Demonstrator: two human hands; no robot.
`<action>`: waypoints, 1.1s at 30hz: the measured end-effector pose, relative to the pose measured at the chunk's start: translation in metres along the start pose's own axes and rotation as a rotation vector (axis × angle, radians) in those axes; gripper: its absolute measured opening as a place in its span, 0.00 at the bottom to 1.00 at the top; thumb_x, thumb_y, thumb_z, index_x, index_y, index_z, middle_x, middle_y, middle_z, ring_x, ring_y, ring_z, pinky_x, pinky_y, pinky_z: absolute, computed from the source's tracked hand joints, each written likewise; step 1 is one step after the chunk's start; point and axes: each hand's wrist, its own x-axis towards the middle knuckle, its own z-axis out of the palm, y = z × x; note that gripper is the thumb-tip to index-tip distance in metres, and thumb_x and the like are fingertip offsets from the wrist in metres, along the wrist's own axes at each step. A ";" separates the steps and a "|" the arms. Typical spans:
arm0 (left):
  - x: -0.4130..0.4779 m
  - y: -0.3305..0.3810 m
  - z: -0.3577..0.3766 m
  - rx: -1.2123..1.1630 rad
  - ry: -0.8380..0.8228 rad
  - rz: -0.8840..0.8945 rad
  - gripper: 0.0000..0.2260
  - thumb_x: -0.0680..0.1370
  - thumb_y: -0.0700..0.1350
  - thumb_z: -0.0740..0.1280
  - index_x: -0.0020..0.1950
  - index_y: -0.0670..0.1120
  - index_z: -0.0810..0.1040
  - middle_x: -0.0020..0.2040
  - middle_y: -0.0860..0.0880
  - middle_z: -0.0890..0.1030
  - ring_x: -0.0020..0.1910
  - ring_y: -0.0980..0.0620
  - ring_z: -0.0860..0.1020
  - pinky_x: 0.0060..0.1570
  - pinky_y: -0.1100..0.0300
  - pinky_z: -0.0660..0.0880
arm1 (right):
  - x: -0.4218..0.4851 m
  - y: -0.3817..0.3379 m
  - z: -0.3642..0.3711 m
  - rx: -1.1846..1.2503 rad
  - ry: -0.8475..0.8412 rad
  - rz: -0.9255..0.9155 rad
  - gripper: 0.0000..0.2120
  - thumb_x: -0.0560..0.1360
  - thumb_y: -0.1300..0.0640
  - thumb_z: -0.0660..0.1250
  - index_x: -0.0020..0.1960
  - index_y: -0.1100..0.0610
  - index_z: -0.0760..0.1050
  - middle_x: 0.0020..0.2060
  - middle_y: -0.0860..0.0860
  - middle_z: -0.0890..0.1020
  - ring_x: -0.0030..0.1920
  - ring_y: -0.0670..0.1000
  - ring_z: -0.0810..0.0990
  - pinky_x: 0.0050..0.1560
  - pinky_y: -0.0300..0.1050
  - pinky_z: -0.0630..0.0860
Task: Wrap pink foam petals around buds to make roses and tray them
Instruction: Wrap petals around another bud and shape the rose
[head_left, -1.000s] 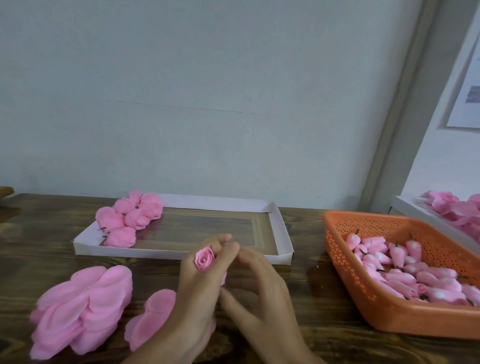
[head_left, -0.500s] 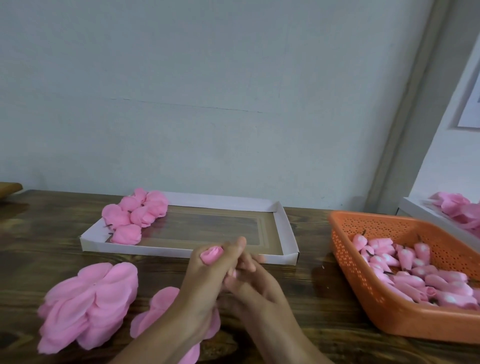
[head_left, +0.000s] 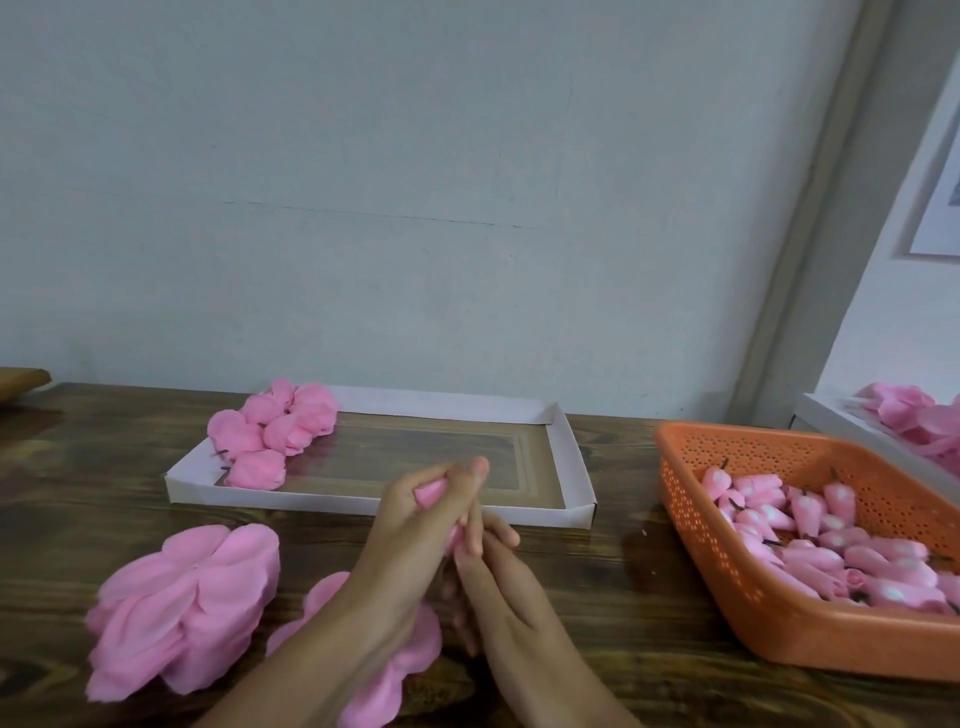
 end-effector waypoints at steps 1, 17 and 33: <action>0.006 0.007 -0.003 0.037 0.026 0.001 0.25 0.80 0.60 0.71 0.30 0.48 0.71 0.29 0.41 0.79 0.30 0.44 0.80 0.29 0.59 0.71 | -0.001 0.001 -0.002 -0.092 0.025 -0.046 0.08 0.85 0.41 0.60 0.58 0.38 0.78 0.43 0.42 0.83 0.42 0.40 0.80 0.44 0.34 0.74; 0.167 0.029 -0.133 1.544 0.073 -0.419 0.22 0.87 0.41 0.58 0.80 0.37 0.59 0.73 0.34 0.71 0.57 0.39 0.81 0.49 0.48 0.78 | 0.006 0.002 -0.016 -0.348 0.163 -0.048 0.11 0.81 0.57 0.69 0.57 0.42 0.74 0.43 0.49 0.79 0.40 0.47 0.78 0.42 0.36 0.74; 0.210 -0.015 -0.170 1.734 0.061 -0.093 0.16 0.81 0.36 0.64 0.68 0.45 0.76 0.53 0.45 0.83 0.51 0.48 0.81 0.52 0.54 0.80 | 0.010 -0.009 -0.017 -0.307 0.114 0.068 0.09 0.79 0.57 0.71 0.54 0.46 0.74 0.35 0.37 0.79 0.36 0.39 0.75 0.41 0.31 0.71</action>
